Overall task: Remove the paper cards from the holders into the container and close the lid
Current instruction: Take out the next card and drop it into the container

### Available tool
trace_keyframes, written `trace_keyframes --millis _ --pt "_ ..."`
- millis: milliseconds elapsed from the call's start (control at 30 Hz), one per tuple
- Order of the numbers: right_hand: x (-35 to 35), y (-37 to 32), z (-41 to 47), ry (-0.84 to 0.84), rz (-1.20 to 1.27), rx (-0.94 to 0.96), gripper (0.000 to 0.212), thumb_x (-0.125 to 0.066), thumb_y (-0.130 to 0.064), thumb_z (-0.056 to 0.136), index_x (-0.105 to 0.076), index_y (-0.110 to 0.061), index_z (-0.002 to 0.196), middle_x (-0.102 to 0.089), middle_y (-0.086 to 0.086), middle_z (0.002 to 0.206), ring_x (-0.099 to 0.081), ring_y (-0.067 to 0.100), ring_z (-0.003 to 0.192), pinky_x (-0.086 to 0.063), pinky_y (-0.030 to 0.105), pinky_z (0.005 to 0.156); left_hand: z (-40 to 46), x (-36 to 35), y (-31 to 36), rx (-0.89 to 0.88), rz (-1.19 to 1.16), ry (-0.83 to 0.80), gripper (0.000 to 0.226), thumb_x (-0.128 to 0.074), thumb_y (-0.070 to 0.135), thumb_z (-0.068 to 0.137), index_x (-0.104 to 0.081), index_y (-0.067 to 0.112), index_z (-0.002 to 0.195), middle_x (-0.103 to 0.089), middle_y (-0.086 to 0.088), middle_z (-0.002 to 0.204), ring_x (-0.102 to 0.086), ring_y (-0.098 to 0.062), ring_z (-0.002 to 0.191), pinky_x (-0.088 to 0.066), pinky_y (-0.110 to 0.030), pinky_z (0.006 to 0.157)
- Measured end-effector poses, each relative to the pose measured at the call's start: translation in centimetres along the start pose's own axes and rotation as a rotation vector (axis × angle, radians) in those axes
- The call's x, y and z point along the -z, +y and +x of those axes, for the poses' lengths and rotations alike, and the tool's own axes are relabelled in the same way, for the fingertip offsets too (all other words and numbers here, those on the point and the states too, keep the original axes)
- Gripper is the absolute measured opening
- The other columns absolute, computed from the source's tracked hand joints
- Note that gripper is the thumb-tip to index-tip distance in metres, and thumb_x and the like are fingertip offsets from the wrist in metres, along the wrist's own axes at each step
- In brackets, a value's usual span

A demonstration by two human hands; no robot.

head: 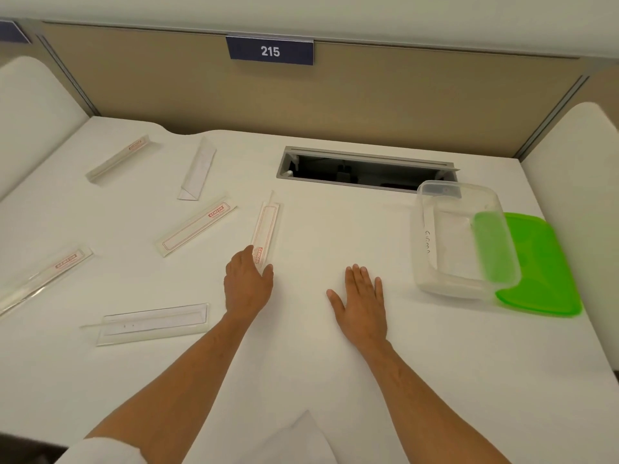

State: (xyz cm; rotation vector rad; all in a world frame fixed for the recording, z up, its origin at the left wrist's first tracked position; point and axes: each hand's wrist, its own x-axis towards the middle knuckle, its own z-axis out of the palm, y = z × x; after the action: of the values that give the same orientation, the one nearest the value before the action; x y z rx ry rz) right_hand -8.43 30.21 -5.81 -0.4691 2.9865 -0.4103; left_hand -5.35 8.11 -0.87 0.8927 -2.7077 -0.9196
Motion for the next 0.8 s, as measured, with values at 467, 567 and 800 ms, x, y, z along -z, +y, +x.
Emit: trace_keyframes --millis 467,567,800 --pt "-0.2 -0.6 0.3 0.021 0.018 -0.060 0.070 -0.027 -0.054 0.099 -0.018 -0.011 0.153 -0.015 0.003 0.162 -0.004 0.014 0.150 0.006 0.037 0.121 2.2 0.5 0.2 0.178 -0.331 0.049 0.024 -0.055 0.013 0.095 -0.065 0.007 0.117 -0.071 -0.009 0.099 -0.065 -0.026 0.087 -0.052 -0.034 0.081" --pt "0.2 -1.3 0.7 0.023 0.161 -0.124 0.070 -0.032 -0.052 0.099 -0.017 -0.010 0.153 -0.016 0.004 0.162 -0.004 0.014 0.150 0.008 0.036 0.121 2.2 0.7 0.8 0.224 -0.544 0.034 0.017 -0.055 0.013 0.092 -0.068 0.009 0.104 -0.072 -0.004 0.085 -0.070 -0.023 0.079 -0.057 -0.033 0.076" --pt "4.0 -2.8 1.5 0.152 0.738 -0.199 0.060 -0.049 -0.036 0.100 -0.028 -0.016 0.151 -0.027 0.000 0.159 -0.021 0.012 0.146 -0.017 0.027 0.119 2.3 2.0 3.0 0.204 -0.927 -0.161 0.011 -0.061 0.012 0.094 -0.070 0.005 0.093 -0.067 -0.007 0.077 -0.063 -0.014 0.063 -0.057 -0.026 0.063"
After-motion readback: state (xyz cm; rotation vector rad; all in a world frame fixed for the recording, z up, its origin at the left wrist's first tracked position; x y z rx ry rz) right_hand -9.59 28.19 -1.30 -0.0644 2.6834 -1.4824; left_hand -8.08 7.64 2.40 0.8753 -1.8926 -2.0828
